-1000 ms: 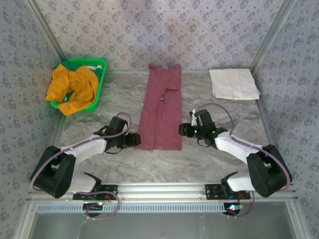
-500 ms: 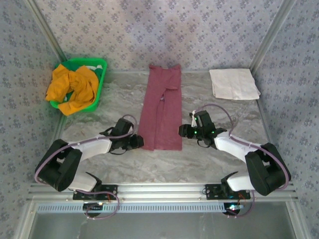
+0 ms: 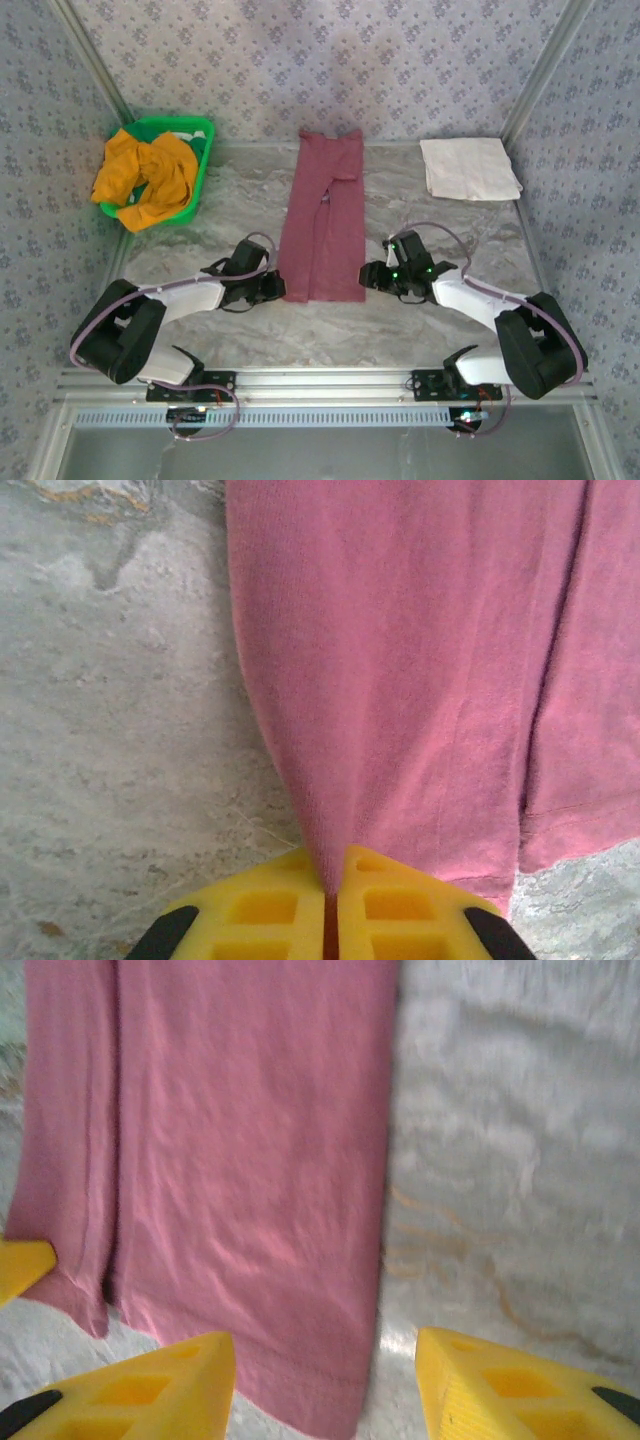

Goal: Fold and stack the t-shirts

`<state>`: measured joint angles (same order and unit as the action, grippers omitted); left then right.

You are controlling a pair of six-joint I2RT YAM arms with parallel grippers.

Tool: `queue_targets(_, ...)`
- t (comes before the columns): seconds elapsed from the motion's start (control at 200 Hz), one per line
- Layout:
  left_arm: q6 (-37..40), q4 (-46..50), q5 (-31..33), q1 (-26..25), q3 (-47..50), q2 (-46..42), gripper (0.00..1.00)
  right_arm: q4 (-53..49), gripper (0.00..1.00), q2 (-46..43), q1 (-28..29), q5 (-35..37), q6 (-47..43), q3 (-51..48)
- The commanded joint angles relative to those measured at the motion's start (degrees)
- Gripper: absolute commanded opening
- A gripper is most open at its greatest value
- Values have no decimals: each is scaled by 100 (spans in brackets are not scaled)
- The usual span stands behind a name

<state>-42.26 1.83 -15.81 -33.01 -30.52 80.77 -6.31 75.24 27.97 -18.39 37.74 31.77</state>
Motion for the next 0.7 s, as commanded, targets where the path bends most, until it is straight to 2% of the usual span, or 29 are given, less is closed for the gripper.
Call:
queue_targets(0.0,43,-53,56,-19,89,-85,4,-306,53,-37,148,-323,489,-170)
queue_targets(0.08,44,-94,60,-20,117,-84,0,-208,54,44,228,-315,563,-181)
queue_targets(0.355,46,-119,82,-17,190,-148,0,60,52,468,462,-376,750,-6)
queue_targets(0.695,53,-194,87,-21,268,-231,0,83,47,554,704,-192,902,193)
